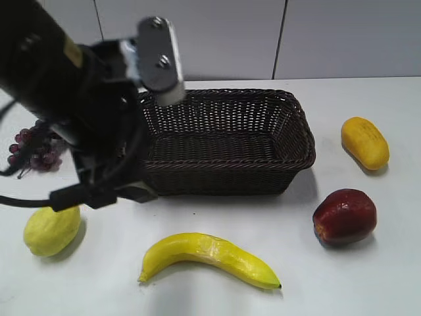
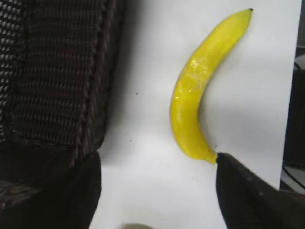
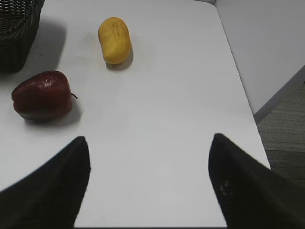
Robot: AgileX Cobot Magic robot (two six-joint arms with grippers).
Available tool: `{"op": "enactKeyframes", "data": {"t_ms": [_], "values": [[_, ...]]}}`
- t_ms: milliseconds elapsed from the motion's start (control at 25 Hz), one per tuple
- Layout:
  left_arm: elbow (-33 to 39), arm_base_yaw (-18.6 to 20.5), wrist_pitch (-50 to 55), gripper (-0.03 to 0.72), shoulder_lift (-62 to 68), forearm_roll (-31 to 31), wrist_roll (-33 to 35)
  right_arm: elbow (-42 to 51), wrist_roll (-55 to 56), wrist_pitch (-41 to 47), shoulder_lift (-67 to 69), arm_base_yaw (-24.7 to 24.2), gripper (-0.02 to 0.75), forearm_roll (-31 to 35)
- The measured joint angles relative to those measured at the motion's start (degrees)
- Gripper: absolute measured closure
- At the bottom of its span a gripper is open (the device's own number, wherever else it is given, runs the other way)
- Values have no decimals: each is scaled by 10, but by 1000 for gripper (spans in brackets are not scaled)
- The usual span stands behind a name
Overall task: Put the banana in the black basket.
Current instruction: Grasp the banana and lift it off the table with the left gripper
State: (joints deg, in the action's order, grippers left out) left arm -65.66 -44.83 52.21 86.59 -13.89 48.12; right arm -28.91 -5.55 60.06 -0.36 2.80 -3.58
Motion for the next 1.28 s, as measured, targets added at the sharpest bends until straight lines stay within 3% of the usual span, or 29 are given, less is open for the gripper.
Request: {"op": "enactKeyframes", "data": {"t_ms": [400,720,1280], "values": [[-20,-61,-14,133,155,45,1,0,-1,0,0,0,148,0],[-27,-76,-68,133,220,51,1,0,0,0,0,0,148,1],[-88,-78,-73,133,308,42,1,0,0,0,0,0,148,1]]}}
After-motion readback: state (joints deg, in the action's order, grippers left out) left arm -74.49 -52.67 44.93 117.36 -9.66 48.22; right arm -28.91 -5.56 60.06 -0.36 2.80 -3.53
